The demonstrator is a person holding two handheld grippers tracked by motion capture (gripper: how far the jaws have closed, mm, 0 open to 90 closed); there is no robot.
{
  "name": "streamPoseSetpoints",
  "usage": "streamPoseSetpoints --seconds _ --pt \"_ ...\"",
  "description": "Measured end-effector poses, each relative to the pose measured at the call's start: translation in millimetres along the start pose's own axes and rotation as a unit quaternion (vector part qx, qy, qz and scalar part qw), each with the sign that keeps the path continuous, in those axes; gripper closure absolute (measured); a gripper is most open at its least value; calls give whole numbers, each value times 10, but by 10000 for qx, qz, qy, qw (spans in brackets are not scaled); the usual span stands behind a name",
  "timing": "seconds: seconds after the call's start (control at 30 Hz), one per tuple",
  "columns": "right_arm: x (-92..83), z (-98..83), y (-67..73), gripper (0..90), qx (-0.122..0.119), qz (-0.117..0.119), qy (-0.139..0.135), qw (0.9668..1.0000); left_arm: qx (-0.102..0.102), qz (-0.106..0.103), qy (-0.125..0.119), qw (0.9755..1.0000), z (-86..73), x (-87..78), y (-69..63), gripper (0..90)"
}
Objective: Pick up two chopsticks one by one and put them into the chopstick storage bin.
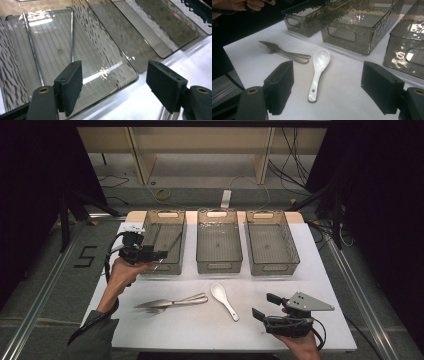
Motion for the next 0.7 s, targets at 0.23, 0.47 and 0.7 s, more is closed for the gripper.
streamPoseSetpoints --seconds 0.23,0.47,0.7 --pt "14 -4 -5 272 -9 -9 34 10000 169 -157 -25 9997 -29 -47 -121 281" --pt "25 -16 -9 272 22 -10 85 10000 306 -344 20 9989 -135 -77 -219 267" --pt "48 3 -18 272 66 3 96 9999 460 -399 -67 9981 -213 -97 -320 255"
Point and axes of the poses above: each handheld gripper's, and its own axes: x roughly forward along the jaws, z roughly out of its top, y roughly to its left, the point moved 8 cm from there along x, roughly forward along the jaws, and after that the axes turned 5 degrees about z, right-handed, at the moved point
